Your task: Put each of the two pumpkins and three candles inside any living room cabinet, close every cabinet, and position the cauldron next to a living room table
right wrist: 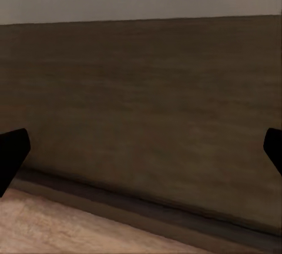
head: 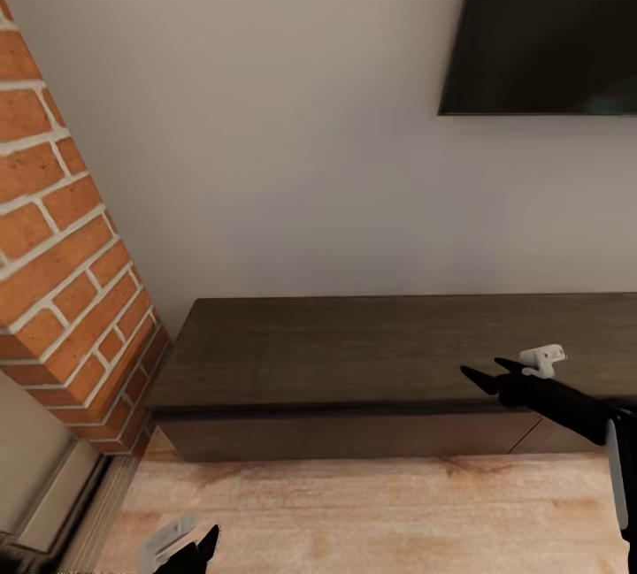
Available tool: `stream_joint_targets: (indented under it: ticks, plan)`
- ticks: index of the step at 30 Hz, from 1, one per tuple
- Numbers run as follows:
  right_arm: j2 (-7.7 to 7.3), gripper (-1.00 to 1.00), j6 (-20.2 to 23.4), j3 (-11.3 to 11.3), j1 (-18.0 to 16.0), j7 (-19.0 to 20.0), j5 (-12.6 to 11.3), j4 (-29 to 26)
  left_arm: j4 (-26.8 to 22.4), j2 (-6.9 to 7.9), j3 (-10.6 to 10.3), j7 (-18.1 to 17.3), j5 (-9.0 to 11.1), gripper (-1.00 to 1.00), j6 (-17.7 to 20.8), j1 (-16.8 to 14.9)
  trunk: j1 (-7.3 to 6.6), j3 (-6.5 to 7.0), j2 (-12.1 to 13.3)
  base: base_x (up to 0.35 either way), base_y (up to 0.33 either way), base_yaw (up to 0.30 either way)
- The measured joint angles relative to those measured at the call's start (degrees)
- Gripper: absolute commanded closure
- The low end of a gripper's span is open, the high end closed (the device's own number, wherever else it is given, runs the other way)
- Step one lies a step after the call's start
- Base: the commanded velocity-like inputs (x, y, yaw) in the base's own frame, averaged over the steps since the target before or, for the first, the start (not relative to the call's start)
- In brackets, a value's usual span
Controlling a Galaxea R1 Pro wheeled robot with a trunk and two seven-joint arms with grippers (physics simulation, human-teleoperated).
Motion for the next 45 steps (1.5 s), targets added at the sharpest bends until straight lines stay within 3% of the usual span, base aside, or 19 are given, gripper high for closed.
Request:
stream_joint_targets:
  ticks: [4,8,25,34,40,45]
  plan:
    - [2.11,-1.0,-2.7,0.4,0.0,0.0,0.0,0.0,0.1,0.01,0.1,-0.1,0.1,-1.0,-1.5,0.4,0.02,0.33,0.0,-0.186,0.0,0.134]
    - [2.89,-1.0,-3.6,0.5,0.1,0.0,0.0,0.0,0.1,0.02,0.1,0.0,0.2,-1.0,-1.9,0.5,0.03,0.67,0.0,-0.304,0.0,0.141]
    - [3.16,-1.0,-4.0,1.0,0.1,0.0,0.1,0.0,0.0,-0.05,-0.2,0.2,-0.2,-1.0,-2.1,0.5,0.01,2.06,0.0,-0.246,-0.007,0.181]
    - [3.19,-1.0,-4.0,1.3,0.1,0.0,0.1,0.0,-0.4,-0.05,-0.2,0.2,-0.2,-1.0,-2.0,0.5,0.02,2.75,0.0,-0.19,-0.193,0.207]
    - [3.19,-1.0,-4.0,2.7,0.5,-0.1,0.1,0.0,-0.8,-0.06,-0.1,0.2,-0.3,-1.0,-2.0,0.5,0.02,3.19,0.0,-0.197,-0.23,0.216]
    - [3.16,-1.0,-4.0,2.8,0.7,-0.2,0.1,0.0,-1.4,-0.07,1.0,0.2,0.8,-1.0,-1.8,0.6,0.0,3.56,0.0,-0.054,-0.063,0.217]
